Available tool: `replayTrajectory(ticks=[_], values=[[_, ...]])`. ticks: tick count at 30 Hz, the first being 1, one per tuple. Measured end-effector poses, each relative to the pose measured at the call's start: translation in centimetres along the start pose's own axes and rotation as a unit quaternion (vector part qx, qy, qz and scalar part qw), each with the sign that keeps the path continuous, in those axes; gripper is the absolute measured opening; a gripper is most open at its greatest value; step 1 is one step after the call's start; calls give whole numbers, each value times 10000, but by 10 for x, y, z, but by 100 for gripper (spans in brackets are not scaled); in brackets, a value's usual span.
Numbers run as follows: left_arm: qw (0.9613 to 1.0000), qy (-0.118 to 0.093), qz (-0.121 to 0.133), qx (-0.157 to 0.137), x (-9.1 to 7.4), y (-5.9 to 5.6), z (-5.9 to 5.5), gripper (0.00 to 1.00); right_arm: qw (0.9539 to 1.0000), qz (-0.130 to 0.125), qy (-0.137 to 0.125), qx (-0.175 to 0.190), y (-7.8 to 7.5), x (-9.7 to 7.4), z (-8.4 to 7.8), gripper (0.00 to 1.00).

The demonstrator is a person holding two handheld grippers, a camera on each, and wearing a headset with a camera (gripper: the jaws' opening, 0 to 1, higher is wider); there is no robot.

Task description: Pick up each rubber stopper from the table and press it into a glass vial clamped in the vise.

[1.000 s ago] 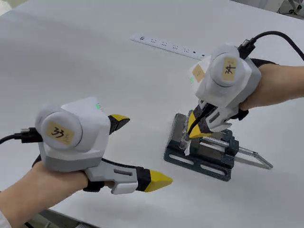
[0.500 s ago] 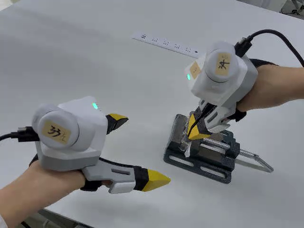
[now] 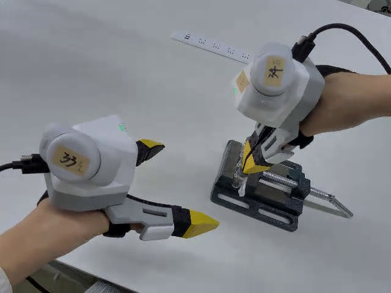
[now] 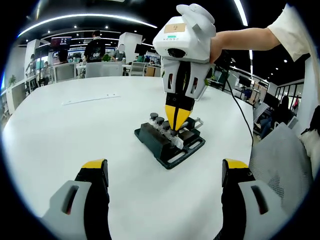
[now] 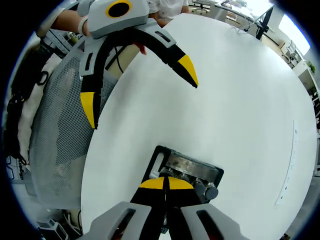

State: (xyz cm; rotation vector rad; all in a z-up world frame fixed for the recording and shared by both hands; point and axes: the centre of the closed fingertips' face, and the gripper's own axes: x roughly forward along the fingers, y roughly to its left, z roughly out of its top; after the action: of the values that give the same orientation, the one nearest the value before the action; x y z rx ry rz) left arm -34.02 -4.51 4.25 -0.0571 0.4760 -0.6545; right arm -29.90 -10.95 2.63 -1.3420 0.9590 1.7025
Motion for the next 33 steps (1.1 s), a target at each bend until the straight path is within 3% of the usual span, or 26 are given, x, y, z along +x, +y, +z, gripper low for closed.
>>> replayTrajectory(ticks=[2,3,16,24,30,33], values=[[10000,16,-3,-8,1,1,-2,94,10000,41,-36,80,-2,1,0,0],[10000,13,-7,-26,2,2,-2,94,9995,70,-59,293,-1,1,0,0],[10000,-72,-41,-21,8,5,6,93,9990,46,327,288,-2,2,3,0],[9999,-106,-76,94,7,0,17,93,9989,-141,130,433,-1,1,2,0],[9997,-121,-94,185,5,-3,26,93,9992,-240,304,-5,0,0,2,0],[9996,-106,-106,237,3,-8,30,93,9992,-287,276,-14,2,-1,0,0]])
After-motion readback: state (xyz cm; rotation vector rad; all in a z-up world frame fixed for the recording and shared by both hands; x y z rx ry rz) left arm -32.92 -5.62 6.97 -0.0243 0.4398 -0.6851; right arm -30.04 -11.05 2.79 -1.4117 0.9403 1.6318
